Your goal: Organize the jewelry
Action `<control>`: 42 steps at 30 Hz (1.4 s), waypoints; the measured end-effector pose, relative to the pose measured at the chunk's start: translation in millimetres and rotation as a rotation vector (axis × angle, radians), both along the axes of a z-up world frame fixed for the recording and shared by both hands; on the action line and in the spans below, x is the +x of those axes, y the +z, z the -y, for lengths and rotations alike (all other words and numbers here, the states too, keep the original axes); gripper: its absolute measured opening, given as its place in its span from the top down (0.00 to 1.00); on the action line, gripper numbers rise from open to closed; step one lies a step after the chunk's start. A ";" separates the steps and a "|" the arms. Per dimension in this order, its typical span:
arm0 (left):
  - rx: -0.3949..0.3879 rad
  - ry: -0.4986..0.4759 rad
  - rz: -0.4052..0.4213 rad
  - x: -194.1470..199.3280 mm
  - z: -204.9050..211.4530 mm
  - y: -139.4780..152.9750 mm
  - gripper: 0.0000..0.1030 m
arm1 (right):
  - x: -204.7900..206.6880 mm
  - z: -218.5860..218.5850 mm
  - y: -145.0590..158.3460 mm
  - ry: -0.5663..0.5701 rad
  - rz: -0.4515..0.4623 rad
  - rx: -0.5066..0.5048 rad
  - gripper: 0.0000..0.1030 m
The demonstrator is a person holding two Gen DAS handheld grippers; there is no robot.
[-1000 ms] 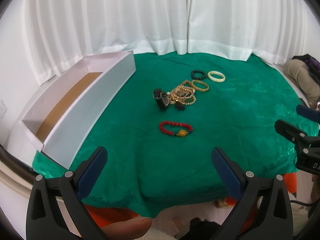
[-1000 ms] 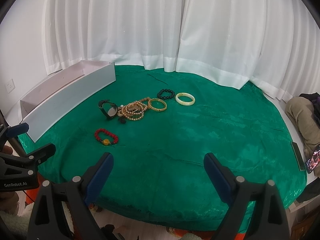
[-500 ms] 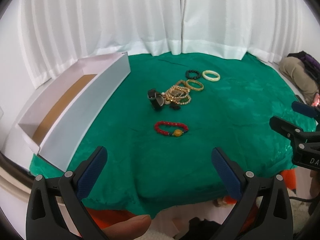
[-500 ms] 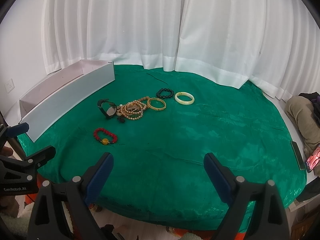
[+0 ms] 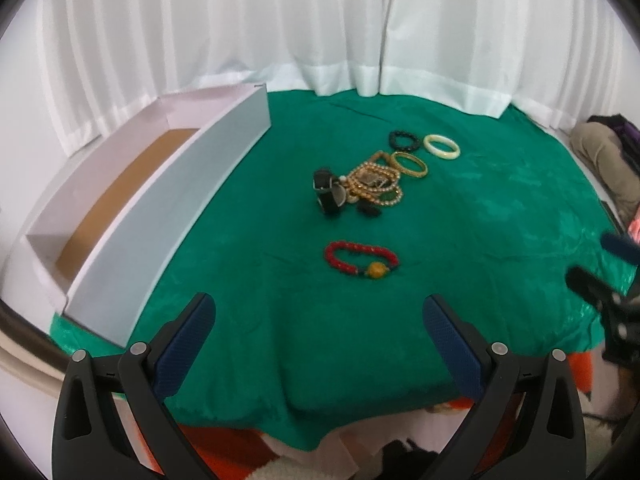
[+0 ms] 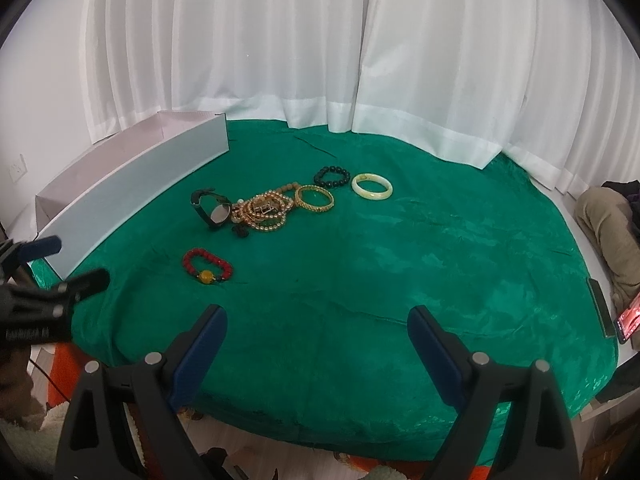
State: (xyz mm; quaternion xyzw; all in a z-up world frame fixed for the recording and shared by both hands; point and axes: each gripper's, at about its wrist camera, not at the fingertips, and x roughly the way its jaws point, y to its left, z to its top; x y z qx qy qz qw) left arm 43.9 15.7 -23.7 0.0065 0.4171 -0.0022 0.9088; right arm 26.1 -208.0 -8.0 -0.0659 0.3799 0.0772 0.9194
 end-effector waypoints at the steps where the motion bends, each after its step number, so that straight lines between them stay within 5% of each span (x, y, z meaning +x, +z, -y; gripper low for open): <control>1: -0.017 -0.004 -0.005 7.8 -3.3 -0.4 0.00 | 1.5 0.8 -1.6 -0.001 -0.005 0.001 0.09; 6: -0.124 -0.068 -0.020 62.1 -10.3 -4.0 0.01 | 7.7 5.5 -10.0 -0.005 -0.027 0.006 0.09; 12: -0.073 -0.116 -0.040 136.8 0.6 -38.5 0.05 | 14.9 14.4 -17.4 -0.017 -0.051 0.013 0.09; 18: -0.091 -0.099 -0.137 180.9 -6.8 -77.4 0.43 | 22.3 24.6 -25.3 -0.042 -0.079 0.013 0.09; 20: -0.094 -0.109 -0.137 181.1 -8.3 -79.5 0.74 | 25.1 26.8 -27.6 -0.047 -0.084 0.014 0.09; 21: -0.096 -0.117 -0.137 180.4 -9.0 -79.6 0.81 | 26.9 27.3 -28.6 -0.048 -0.086 0.013 0.09; 34: -0.179 -0.097 -0.089 130.7 -64.3 -46.2 0.82 | 38.1 7.5 -33.9 0.012 -0.098 -0.004 0.09; 42: -0.186 -0.019 -0.085 78.4 -100.1 -47.0 0.82 | 68.1 -44.3 -58.4 0.321 -0.219 0.101 0.10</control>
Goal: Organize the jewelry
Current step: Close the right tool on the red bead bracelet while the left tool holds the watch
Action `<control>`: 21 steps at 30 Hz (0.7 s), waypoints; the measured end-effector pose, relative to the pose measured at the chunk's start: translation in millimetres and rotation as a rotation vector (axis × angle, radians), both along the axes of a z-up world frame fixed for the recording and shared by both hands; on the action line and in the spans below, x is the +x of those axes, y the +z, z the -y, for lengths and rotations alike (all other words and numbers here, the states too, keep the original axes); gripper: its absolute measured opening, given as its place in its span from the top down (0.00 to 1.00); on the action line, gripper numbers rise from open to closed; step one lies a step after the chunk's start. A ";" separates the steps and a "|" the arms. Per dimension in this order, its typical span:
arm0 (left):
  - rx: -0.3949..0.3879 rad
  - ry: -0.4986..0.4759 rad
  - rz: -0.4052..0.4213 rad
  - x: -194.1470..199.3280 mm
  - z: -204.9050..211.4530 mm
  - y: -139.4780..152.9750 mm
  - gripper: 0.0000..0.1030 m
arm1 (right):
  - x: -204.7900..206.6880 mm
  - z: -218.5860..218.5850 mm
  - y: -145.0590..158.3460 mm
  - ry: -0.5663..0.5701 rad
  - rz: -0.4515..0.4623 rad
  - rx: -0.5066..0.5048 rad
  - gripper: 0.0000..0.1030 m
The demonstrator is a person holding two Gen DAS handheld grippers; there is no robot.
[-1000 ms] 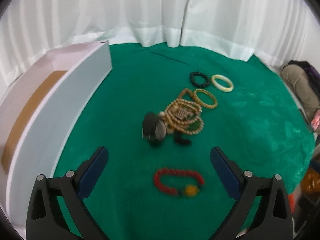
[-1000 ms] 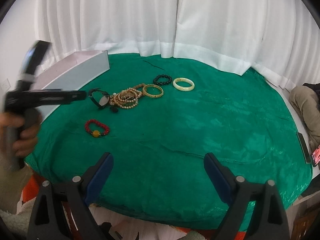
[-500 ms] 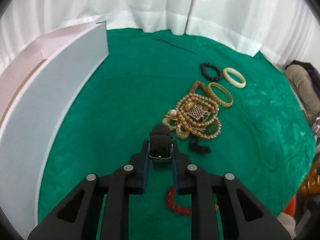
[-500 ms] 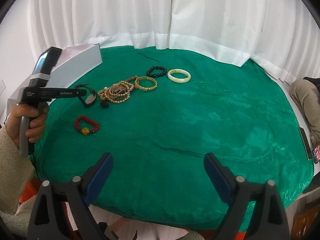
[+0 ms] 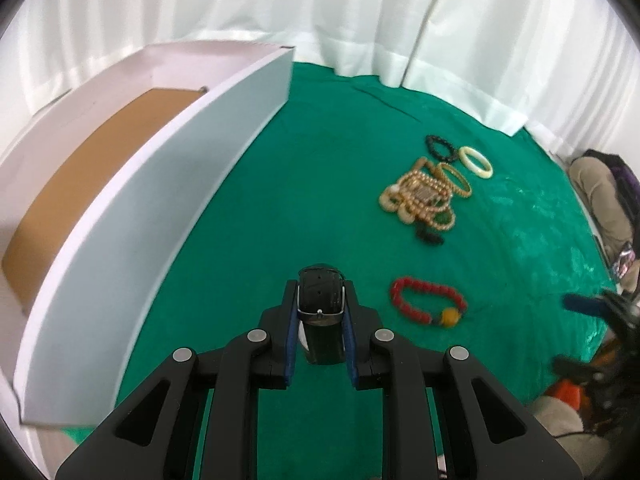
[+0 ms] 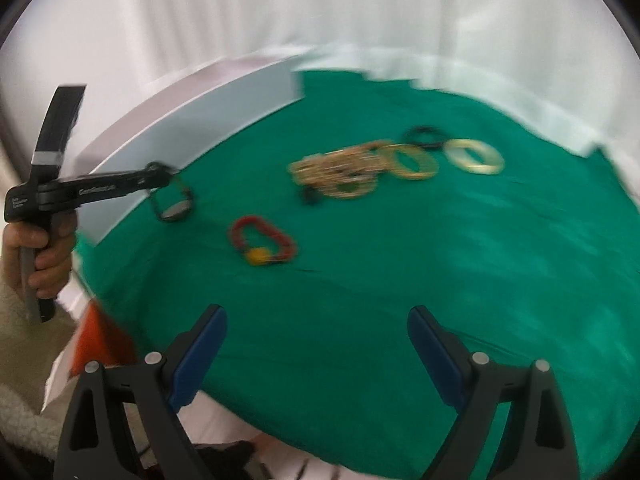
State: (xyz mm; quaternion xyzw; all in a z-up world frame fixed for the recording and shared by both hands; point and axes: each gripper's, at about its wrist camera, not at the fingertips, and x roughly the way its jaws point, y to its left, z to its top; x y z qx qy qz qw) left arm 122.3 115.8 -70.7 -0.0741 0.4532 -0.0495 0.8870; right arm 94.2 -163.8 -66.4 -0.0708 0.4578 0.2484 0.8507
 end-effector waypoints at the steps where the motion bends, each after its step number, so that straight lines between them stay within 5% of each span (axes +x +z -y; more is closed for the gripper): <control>1: -0.005 0.007 0.000 -4.3 -2.5 -0.2 0.82 | 5.9 -10.1 -5.2 0.054 -0.018 0.022 0.11; 4: -0.007 0.029 0.002 -16.4 -8.9 -0.2 0.82 | 27.5 -45.5 -20.8 0.161 -0.054 0.029 0.47; 5: -0.005 0.038 0.002 -20.0 -11.1 -0.1 0.82 | 32.4 -54.2 -24.0 0.183 -0.055 0.026 0.51; 11: -0.035 0.070 -0.007 -33.5 -24.8 -0.1 0.82 | 64.3 -97.1 -57.6 0.352 -0.103 -0.073 0.60; 15: -0.032 0.079 -0.015 -38.4 -28.6 1.3 0.82 | 74.6 -98.0 -62.9 0.362 -0.134 -0.088 0.63; 18: -0.034 0.091 -0.020 -38.7 -30.4 5.6 0.82 | 78.3 -101.7 -61.2 0.369 -0.122 -0.182 0.83; 21: -0.036 0.105 -0.013 -41.1 -33.6 16.5 0.82 | 85.5 -102.3 -52.0 0.342 -0.156 -0.164 0.83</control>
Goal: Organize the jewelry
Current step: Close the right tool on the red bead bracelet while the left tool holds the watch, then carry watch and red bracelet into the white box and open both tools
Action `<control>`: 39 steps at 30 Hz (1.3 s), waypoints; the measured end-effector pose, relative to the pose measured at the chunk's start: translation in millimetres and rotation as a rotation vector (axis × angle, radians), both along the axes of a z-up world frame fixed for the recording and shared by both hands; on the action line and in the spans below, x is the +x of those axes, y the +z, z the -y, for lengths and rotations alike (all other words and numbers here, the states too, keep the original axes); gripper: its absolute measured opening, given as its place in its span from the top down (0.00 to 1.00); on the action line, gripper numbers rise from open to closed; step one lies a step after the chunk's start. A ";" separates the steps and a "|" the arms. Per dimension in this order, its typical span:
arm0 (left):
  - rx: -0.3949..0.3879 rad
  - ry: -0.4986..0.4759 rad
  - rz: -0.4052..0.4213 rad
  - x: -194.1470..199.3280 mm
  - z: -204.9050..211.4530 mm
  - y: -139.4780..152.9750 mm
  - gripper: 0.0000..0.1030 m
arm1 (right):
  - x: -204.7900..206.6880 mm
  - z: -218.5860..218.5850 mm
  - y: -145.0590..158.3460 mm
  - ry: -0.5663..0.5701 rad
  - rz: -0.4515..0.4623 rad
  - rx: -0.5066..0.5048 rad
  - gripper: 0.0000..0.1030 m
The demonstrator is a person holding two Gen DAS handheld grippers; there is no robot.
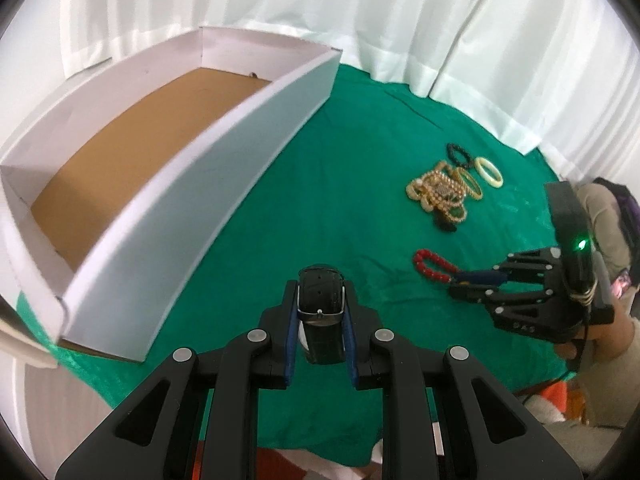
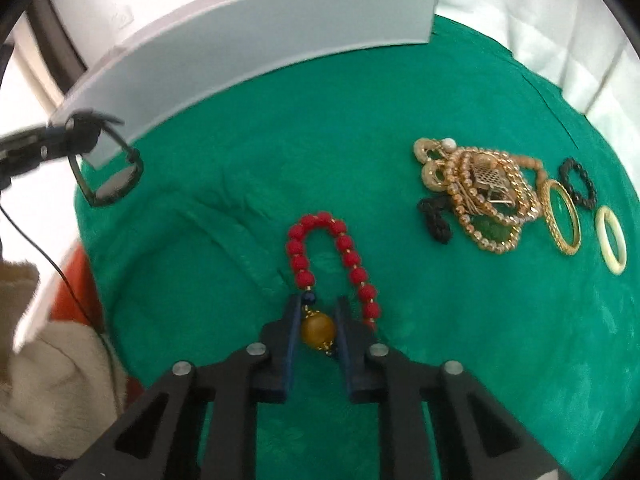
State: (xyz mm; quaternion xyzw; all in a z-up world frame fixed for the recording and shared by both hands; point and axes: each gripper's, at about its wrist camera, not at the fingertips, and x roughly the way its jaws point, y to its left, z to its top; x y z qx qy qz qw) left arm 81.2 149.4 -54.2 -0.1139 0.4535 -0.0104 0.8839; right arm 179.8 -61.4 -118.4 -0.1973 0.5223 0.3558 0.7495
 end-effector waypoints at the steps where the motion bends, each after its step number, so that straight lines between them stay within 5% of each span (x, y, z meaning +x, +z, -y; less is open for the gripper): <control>1: 0.000 0.003 0.006 -1.8 -2.0 3.8 0.82 | 3.6 3.4 5.1 -0.014 -0.005 0.023 0.83; 9: -0.025 0.079 0.101 -8.9 -36.0 65.6 0.82 | 29.0 -15.6 101.6 -0.055 -0.037 0.274 0.83; 13: 0.039 0.192 0.157 -7.1 -71.8 93.8 0.82 | 41.3 -55.1 150.7 -0.004 -0.030 0.385 0.83; 18: 0.105 0.325 0.134 14.9 -115.7 83.7 0.82 | 53.0 -130.5 190.2 0.075 0.021 0.472 0.83; 22: 0.115 0.382 0.072 30.3 -140.6 52.9 0.82 | 74.2 -192.9 176.6 0.101 0.016 0.470 0.83; 26: 0.089 0.394 0.006 37.5 -153.0 22.5 0.82 | 90.8 -245.9 124.7 0.114 -0.004 0.379 0.83; 32: 0.095 0.384 -0.051 44.0 -154.2 -0.4 0.81 | 94.7 -267.1 66.9 0.089 -0.023 0.285 0.83; 36: 0.131 0.385 -0.052 46.4 -147.3 0.2 0.78 | 96.9 -260.5 61.9 0.063 -0.014 0.284 0.80; 39: 0.192 0.397 -0.016 42.8 -139.5 10.5 0.44 | 98.1 -248.0 74.6 0.027 0.009 0.302 0.57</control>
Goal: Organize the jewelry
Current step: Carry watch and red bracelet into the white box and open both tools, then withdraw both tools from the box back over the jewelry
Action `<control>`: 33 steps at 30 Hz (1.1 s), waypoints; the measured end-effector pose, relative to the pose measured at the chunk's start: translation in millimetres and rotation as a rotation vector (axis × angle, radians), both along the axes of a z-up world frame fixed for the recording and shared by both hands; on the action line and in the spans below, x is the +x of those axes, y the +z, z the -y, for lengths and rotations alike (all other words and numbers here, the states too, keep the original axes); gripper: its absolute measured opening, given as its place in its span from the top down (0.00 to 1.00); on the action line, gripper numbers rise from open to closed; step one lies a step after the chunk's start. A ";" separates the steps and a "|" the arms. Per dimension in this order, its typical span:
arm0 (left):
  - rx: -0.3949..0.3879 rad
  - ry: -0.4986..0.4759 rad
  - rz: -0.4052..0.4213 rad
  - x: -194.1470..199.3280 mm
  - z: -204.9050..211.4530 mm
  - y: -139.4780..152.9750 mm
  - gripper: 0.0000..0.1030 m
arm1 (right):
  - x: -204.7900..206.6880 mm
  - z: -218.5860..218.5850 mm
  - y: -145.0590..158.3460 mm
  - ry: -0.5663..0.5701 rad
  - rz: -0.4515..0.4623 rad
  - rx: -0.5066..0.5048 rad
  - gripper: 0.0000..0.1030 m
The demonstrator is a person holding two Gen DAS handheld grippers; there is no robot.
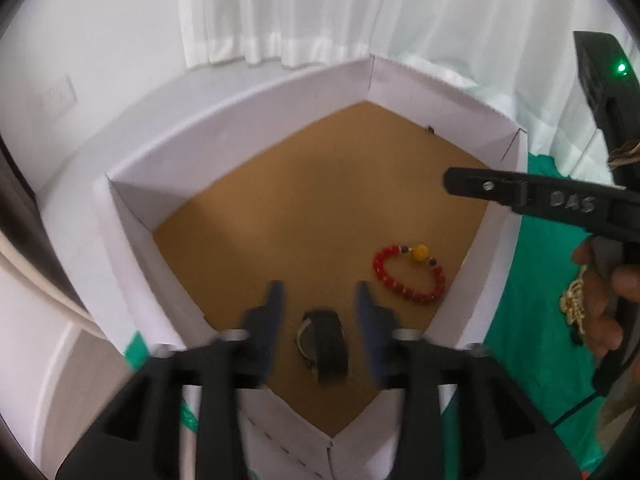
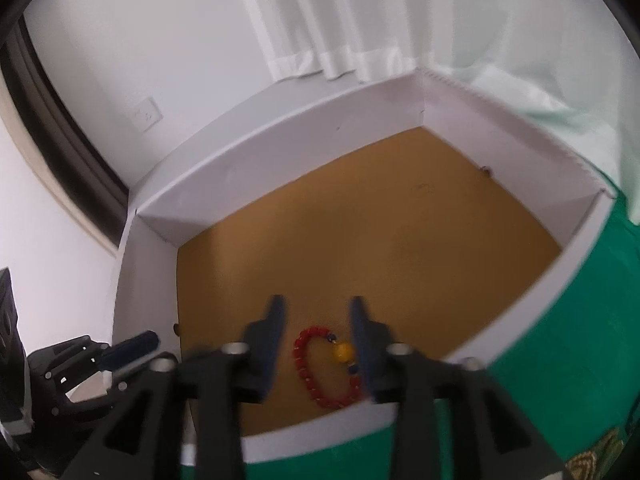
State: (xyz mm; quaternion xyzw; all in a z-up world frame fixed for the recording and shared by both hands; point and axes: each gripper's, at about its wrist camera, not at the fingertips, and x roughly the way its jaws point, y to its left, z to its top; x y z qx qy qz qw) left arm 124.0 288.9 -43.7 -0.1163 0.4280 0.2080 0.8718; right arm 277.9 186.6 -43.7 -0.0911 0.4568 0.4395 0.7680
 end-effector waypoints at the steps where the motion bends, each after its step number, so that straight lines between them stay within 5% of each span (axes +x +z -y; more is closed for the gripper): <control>1: 0.025 0.005 0.022 -3.2 2.6 6.3 0.33 | -1.2 7.2 7.5 -0.013 0.008 0.013 0.53; 5: 0.097 -0.010 0.089 -17.0 25.5 27.9 0.15 | -17.5 43.2 40.3 -0.067 0.089 0.039 0.25; 12: 0.090 -0.177 0.159 -43.9 114.6 30.3 0.05 | -69.2 147.2 60.5 -0.218 0.243 -0.034 0.24; 20: 0.014 -0.424 0.114 -43.7 227.4 -18.7 0.05 | -152.3 289.9 10.9 -0.388 0.262 -0.099 0.24; 27: 0.056 -0.493 0.056 -26.4 280.5 -66.6 0.05 | -191.3 375.6 -25.6 -0.555 0.260 -0.192 0.24; 33: 0.083 -0.512 -0.010 -27.6 290.7 -89.3 0.05 | -205.1 404.9 -25.4 -0.641 0.283 -0.185 0.24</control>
